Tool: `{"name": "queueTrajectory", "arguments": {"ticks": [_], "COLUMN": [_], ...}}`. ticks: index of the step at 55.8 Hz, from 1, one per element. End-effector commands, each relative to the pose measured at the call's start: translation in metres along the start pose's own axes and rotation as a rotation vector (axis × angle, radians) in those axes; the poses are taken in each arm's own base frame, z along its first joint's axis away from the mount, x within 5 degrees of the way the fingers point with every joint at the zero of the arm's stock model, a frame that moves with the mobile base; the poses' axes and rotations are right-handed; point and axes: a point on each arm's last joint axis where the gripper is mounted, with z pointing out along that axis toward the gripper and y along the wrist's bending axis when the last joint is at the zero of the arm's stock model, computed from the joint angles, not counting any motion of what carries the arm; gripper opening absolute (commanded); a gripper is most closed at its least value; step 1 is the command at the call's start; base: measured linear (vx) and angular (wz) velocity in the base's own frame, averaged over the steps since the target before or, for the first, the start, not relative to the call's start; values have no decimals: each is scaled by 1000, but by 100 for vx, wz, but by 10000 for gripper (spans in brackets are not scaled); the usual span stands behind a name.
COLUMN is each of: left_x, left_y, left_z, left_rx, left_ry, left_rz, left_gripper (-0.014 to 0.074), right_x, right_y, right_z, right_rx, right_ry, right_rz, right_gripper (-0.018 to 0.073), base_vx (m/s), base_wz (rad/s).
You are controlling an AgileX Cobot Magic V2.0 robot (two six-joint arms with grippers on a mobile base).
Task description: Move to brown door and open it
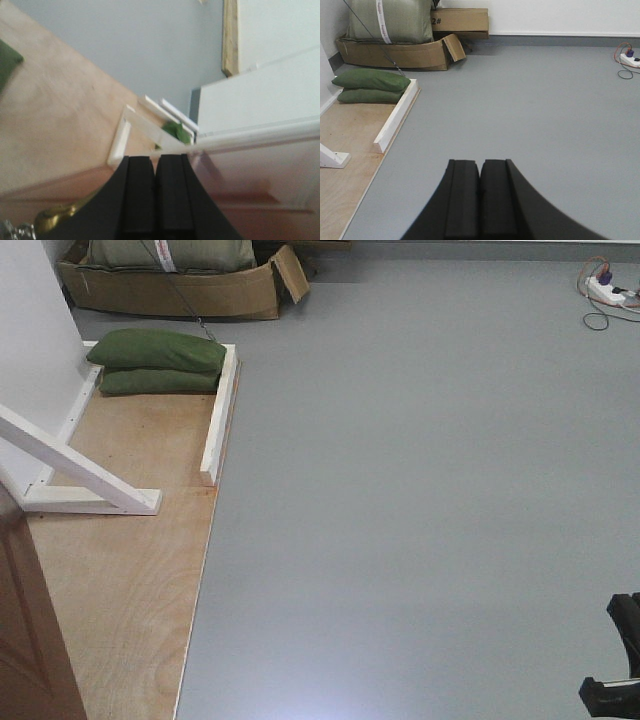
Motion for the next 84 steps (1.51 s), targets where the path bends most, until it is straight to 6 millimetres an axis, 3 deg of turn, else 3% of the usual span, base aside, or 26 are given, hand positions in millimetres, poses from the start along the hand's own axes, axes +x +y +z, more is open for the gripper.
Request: {"name": "queueTrajectory", "arguments": {"ticks": [1,31,63,84], "left_x": [7,46,63,75], "left_y": [-9,-17,-27,-43], "left_z": [-15,-43,-66,-74], "left_rx": [106,312,594,888], "left_ry": [49,390,513,464], "left_rz": [-9,144,425,722], "left_gripper": [136,136,136,136], "right_x": [-6,-6,-6,-6], "right_y": [0,0,0,0], "right_z": [0,0,0,0], "right_rx": [5,5,5,5], "right_ry": [-77,-82,-81,-81], "right_rz": [-16,-16,-16,-16], "right_gripper": [0,0,0,0], "base_vx": [0,0,0,0], "base_wz": [0,0,0,0]}}
